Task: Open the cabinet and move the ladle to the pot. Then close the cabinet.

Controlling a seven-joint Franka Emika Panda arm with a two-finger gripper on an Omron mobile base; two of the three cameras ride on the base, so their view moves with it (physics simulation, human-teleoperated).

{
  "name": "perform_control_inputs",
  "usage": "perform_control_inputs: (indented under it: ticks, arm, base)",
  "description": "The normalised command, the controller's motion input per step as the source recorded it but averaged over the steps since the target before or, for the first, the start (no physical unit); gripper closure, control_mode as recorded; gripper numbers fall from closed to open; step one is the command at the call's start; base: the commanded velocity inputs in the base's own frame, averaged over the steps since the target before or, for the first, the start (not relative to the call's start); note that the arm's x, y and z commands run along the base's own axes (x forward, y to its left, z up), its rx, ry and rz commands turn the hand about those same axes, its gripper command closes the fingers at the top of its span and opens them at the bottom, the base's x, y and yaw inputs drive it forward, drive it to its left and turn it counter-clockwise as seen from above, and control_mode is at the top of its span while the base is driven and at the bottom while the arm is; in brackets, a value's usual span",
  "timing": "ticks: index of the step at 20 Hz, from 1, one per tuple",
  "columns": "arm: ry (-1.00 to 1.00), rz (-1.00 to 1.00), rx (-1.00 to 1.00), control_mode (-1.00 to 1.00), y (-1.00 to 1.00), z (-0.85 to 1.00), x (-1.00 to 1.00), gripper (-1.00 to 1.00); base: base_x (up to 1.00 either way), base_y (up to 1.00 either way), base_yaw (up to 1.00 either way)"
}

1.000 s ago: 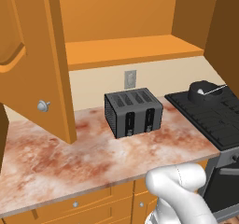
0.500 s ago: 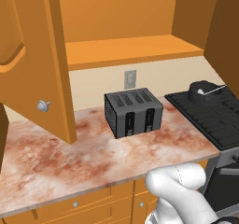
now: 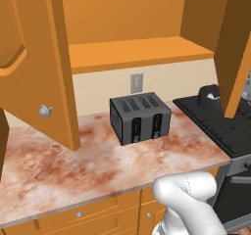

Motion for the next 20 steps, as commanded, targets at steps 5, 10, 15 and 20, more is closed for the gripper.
perform_control_inputs:
  ticks: [5, 10, 15, 20]
  arm:
    - [0.0, 0.05, 0.0, -1.0, 0.83, 0.0, 0.21, -1.0]
    - [0.0, 0.01, 0.0, -1.0, 0.52, 0.0, 0.67, -1.0]
    - [0.0, 0.0, 0.0, -1.0, 0.34, 0.0, 0.77, -1.0]
    - [0.0, 0.0, 0.0, -1.0, 0.3, 0.0, 0.82, -1.0]
  base:
    - [0.0, 0.0, 0.0]
    - [0.0, 0.0, 0.0]
    - [0.0, 0.0, 0.0]
    - [0.0, 0.0, 0.0]
